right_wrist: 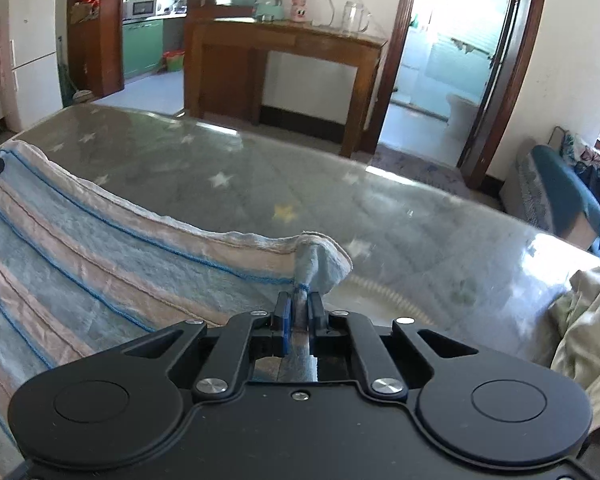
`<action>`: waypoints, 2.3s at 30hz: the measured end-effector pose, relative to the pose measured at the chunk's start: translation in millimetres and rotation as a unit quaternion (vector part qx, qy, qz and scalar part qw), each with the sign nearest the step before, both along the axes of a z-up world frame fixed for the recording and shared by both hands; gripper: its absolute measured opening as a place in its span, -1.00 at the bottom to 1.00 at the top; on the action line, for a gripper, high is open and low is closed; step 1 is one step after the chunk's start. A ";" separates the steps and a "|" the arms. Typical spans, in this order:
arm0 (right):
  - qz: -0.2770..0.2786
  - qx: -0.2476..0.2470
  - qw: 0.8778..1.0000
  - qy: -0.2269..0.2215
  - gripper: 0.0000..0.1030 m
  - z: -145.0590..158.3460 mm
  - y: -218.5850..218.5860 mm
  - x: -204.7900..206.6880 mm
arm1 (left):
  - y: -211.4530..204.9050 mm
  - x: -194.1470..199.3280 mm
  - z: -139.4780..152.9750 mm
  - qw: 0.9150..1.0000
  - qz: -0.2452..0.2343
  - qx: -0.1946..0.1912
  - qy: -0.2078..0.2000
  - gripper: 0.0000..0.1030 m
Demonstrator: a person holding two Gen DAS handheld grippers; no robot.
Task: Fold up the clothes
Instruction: 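Grasp the striped shirt hem again with both grippers and pull it taut, then open both grippers and release the hem onto the table, then grasp one shirt side with the right gripper and fold it toward the middle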
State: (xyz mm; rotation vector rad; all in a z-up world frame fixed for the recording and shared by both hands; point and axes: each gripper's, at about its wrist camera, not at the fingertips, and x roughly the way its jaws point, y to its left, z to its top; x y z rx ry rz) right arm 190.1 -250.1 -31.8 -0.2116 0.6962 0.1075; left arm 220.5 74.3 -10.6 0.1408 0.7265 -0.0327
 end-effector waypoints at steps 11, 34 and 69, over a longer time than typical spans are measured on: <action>0.009 -0.018 1.000 0.003 -0.51 4.7 4.0 -23.7 | 10.3 -27.3 3.3 1.000 0.000 0.009 -0.017 -0.73; 0.148 -0.030 0.988 0.032 -0.06 -4.6 65.5 -209.2 | 6.1 -247.9 0.6 0.992 -0.105 0.042 -0.056 -0.30; -0.080 0.021 0.996 0.021 -0.84 2.6 -59.0 -289.5 | -27.8 -315.6 -43.0 0.982 -0.171 0.079 -0.027 -0.21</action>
